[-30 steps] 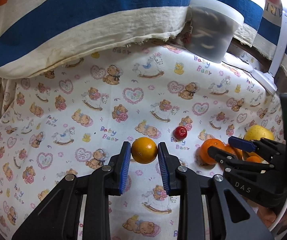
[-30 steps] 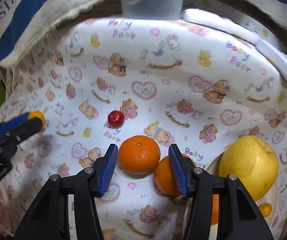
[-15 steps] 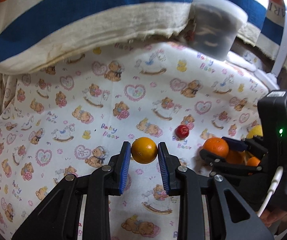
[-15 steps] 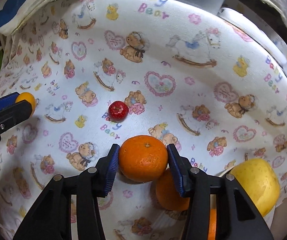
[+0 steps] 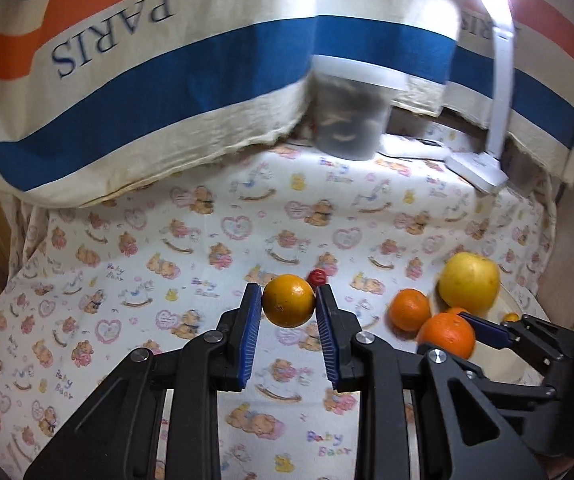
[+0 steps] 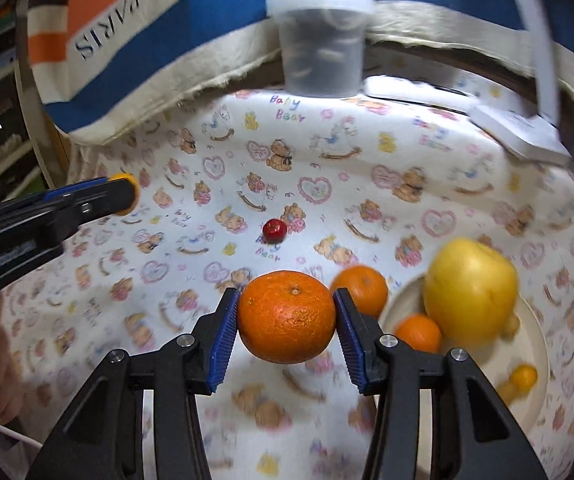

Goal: Organize fruits
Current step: 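Carry the mandarin and small orange fruit toward the plate, lowering the mandarin onto it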

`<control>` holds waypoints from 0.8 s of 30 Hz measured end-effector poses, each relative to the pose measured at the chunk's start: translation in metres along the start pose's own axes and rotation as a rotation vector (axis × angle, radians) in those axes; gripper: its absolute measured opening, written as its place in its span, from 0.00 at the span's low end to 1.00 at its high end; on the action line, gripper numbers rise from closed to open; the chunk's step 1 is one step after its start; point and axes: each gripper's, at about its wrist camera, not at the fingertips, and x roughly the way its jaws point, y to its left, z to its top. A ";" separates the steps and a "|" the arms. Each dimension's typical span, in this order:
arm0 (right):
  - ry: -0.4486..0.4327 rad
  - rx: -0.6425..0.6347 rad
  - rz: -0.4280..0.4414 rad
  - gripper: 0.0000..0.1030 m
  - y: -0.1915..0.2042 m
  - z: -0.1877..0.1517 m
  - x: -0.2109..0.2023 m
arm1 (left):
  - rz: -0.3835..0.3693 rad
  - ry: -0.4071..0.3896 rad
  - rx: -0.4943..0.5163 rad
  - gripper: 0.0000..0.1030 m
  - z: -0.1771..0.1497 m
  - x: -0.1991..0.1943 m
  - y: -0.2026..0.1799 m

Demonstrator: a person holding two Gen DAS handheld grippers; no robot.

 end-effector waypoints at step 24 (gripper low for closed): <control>-0.001 0.333 -0.110 0.48 -0.135 -0.075 -0.047 | -0.206 0.010 0.304 0.26 -0.058 0.008 -0.106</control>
